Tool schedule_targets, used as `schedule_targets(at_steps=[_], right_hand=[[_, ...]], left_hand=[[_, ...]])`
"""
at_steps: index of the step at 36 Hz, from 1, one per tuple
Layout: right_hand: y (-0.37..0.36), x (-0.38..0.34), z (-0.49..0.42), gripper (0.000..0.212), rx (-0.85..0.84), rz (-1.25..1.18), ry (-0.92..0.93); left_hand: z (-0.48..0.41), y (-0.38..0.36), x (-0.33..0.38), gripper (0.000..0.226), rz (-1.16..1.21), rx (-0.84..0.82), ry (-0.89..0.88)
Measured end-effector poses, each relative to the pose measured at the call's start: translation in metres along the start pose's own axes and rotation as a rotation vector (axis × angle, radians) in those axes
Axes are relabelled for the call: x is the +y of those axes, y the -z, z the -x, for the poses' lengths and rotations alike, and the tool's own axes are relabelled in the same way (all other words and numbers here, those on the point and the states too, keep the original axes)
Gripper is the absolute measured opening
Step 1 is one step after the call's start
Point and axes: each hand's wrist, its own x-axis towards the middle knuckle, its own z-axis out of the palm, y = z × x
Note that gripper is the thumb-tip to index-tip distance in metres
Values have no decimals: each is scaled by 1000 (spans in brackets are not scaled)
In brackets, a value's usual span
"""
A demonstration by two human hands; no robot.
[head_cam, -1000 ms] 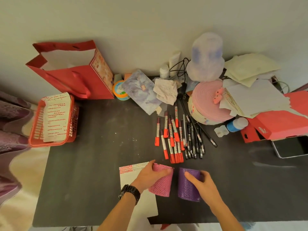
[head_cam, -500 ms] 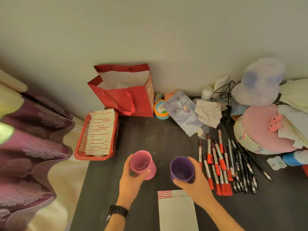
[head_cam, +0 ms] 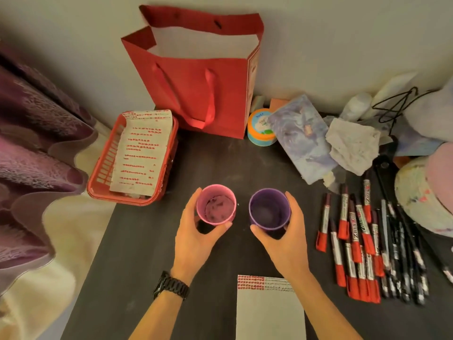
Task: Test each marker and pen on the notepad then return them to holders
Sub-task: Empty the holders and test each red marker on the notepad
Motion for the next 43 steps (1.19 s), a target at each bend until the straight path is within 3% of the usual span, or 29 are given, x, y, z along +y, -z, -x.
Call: schedule_targets(at_steps=[7,10,15,22,25,27,30,33,38,43], right_hand=[[-5,24,-2,90,43,145,83],[-8,39,-2,94,49,225,143],[-7,51,1,100,26,418,244],[14,42,31,111,-100,328,145],[30,39,70,97,-44,292,85],[40,43,99,84,-14,281,73],[53,56,139,65,40,320,80],[63,73,175,54,79,390,74],[69,99,216,45,72,594,144],[75,105,235,50,73,695,151]], left_hand=[[-8,-13,-30,95,-52,111,-127],[-10,-21,-45,76,-113,166,-204],[-10,-27,-61,73,-180,227,-282],[3,-20,-57,93,-193,138,-313],[28,-16,-62,96,-248,106,-286],[50,-14,-70,85,-337,95,-292],[83,-12,-83,66,-437,57,-416],[113,-8,-92,63,-451,-28,-489],[144,-11,-104,78,-597,-129,-565],[153,-21,-99,75,-719,-165,-546]])
